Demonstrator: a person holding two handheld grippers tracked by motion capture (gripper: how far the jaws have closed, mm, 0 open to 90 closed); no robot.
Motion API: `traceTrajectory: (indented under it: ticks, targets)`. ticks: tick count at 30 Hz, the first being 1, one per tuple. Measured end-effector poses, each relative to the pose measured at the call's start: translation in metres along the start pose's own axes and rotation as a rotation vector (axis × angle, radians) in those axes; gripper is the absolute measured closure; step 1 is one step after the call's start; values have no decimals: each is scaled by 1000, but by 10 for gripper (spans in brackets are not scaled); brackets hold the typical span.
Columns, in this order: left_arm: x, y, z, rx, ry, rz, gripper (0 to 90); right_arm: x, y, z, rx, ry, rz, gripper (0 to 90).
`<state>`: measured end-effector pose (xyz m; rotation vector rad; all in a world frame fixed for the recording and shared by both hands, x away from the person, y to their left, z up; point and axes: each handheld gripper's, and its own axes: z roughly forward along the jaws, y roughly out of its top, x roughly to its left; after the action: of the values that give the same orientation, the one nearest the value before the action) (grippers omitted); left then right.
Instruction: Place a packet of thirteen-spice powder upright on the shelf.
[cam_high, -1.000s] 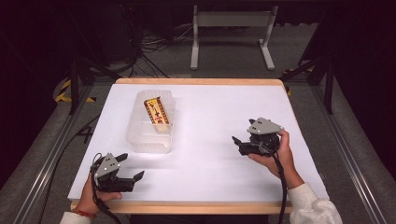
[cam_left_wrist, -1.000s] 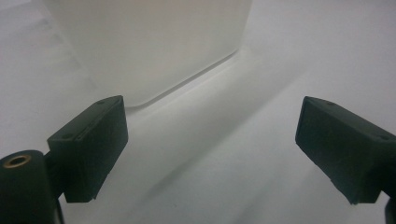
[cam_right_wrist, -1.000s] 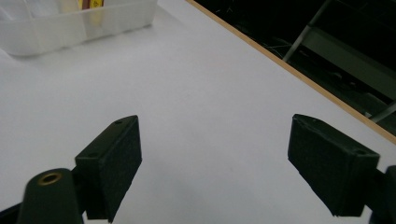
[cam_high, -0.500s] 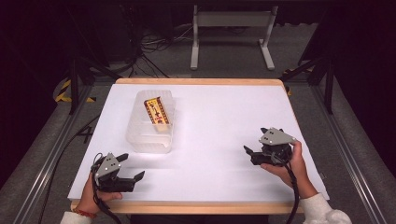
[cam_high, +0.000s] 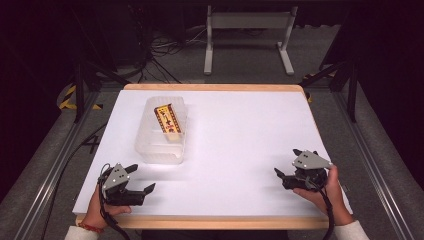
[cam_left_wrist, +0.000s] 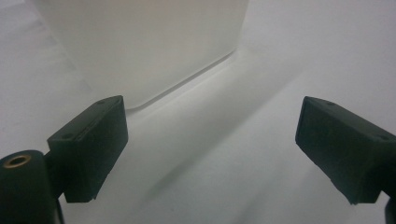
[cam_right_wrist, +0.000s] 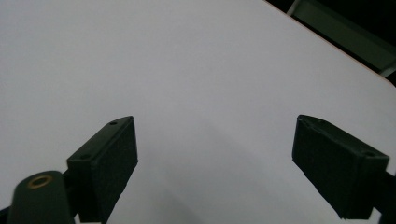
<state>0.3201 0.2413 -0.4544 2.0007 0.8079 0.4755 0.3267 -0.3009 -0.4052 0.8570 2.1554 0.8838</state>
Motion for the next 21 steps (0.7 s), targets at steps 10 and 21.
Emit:
traceTrajectory:
  ticks: [10,21]
  targets:
    - [0,1,1,-1,-5,7,100,-12,-43,-17,1,-30,70,138]
    - [0,2,1,-8,-8,-5,100,-25,-80,-37,-31,-71,194,129]
